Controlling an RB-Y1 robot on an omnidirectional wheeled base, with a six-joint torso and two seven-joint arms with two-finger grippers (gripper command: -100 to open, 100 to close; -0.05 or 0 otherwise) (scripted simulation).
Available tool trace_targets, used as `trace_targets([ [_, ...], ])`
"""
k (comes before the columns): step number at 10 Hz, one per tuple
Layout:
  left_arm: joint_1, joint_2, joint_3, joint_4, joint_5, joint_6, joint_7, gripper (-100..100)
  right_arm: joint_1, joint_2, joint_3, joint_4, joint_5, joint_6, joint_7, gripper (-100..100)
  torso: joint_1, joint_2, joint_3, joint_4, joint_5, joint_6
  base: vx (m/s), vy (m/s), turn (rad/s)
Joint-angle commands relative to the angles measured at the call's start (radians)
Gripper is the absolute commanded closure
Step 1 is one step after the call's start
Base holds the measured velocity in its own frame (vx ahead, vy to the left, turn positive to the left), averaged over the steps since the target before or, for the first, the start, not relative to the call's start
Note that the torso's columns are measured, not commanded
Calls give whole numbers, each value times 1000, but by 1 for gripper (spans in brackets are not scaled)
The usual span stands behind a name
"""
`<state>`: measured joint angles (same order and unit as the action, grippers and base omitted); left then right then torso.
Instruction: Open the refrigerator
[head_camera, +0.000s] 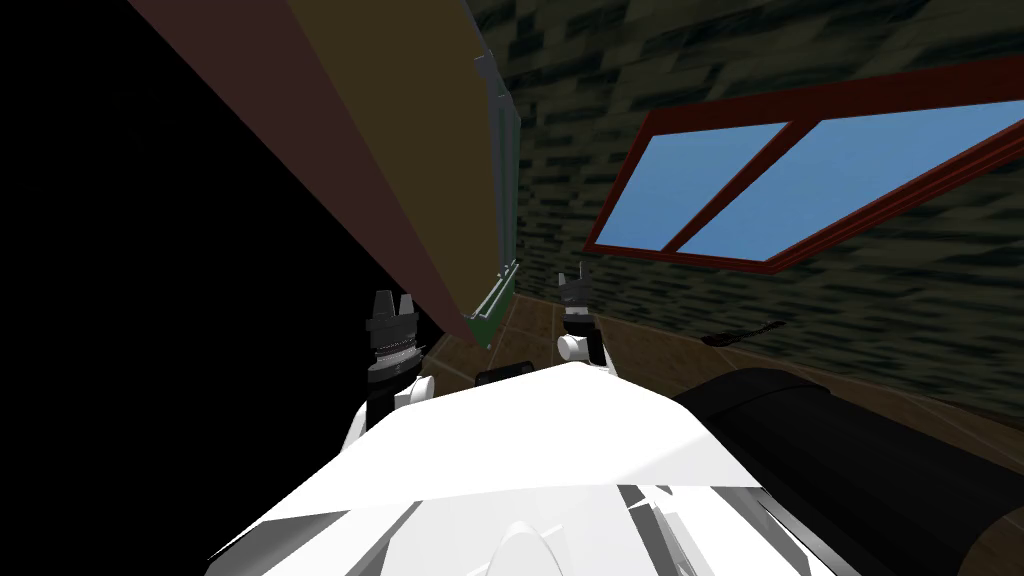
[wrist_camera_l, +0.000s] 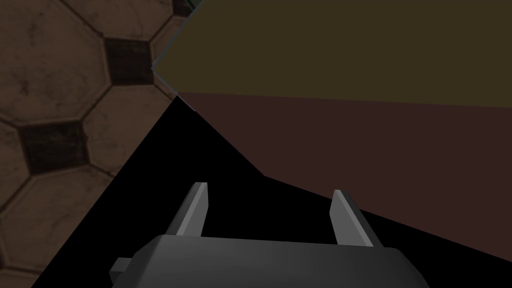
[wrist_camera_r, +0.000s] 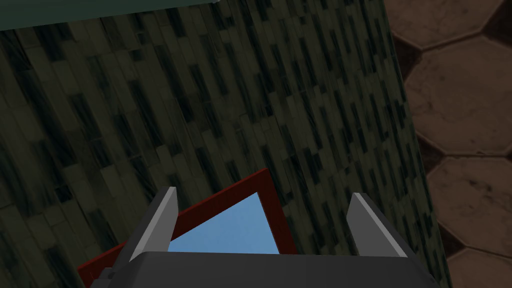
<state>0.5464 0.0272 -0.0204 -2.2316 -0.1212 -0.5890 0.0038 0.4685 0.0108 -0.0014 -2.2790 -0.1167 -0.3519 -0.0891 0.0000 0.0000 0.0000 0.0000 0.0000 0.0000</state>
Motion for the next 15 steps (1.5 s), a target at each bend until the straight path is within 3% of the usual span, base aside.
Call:
trace_targets([
  [1,0,0,0,0,0,0,0,0,0,0,0,0,0,0,0,0,0,40,-82,41,0,0,0,0,0],
  [9,0,0,0,0,0,0,0,0,0,0,0,0,0,0,0,0,0,618,-1234,617,0,0,0,0,0],
  [10,3,35,1,-6,-4,16,1,-100,0,0,0,0,0,0,0,0,0,691,-1382,691,0,0,38,-20,-23],
  [12,8,81,4,-20,-13,55,2,-100,0,0,0,0,0,0,0,0,-1,732,-1472,733,0,0,78,-43,-42],
  [15,16,123,9,-42,-25,112,4,-100,0,0,0,0,0,0,0,0,-1,736,-1477,737,0,0,117,-63,-44],
])
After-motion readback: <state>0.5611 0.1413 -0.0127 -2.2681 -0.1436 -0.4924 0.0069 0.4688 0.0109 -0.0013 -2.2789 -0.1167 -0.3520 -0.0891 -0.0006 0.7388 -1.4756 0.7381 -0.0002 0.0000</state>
